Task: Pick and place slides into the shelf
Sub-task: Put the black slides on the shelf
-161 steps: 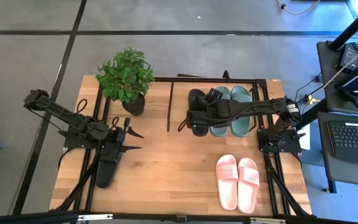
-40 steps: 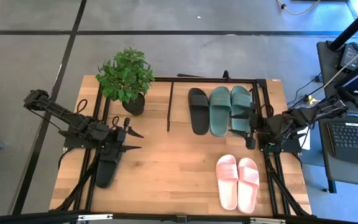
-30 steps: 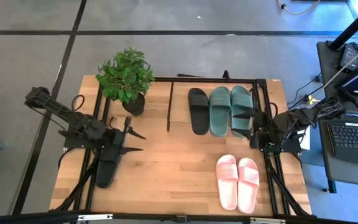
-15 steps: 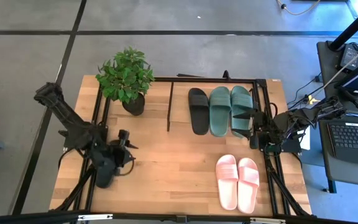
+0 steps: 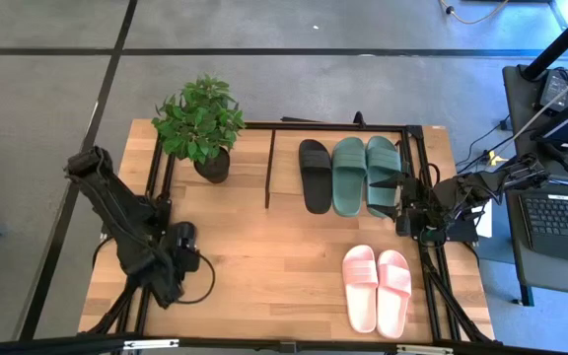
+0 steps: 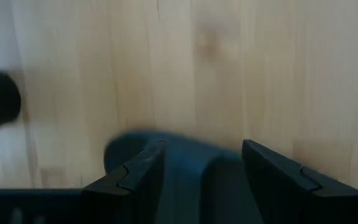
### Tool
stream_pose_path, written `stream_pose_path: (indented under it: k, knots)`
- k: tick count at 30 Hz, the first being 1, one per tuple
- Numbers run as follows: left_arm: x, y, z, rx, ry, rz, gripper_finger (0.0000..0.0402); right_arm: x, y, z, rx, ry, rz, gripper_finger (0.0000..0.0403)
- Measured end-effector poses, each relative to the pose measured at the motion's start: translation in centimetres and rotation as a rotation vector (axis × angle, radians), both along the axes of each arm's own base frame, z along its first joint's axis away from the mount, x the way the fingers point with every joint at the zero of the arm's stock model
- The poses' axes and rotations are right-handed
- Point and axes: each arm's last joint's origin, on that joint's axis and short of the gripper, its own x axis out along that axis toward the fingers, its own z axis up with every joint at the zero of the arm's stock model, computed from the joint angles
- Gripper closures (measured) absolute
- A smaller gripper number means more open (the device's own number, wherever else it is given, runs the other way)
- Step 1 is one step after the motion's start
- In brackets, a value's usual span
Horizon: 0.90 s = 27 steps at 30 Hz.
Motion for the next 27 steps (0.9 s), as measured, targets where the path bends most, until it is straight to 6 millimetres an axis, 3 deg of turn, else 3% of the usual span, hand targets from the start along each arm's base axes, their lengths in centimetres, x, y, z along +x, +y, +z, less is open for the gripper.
stream_pose_path:
  k: [7, 13, 18, 27]
  knots:
    - [0.2, -1.4, -2.9, 0.093, 0.249, 0.112, 0.0198, 0.0, 0.0, 0.0, -0.002, 0.002, 0.0, 0.0132]
    - [-0.1, -1.9, -5.1, 0.235, 0.346, 0.128, 0.0198, 0.1, 0.0, 0.0, -0.015, 0.006, 0.004, 0.0132]
    - [-0.2, -1.6, -5.5, 0.35, 0.34, 0.206, 0.0198, 0.1, 0.0, 0.0, -0.019, 0.007, 0.005, 0.0132]
    - [0.0, -1.6, -5.8, 0.352, 0.263, 0.295, 0.0214, 0.1, 0.0, 0.0, -0.018, 0.006, 0.005, 0.0132]
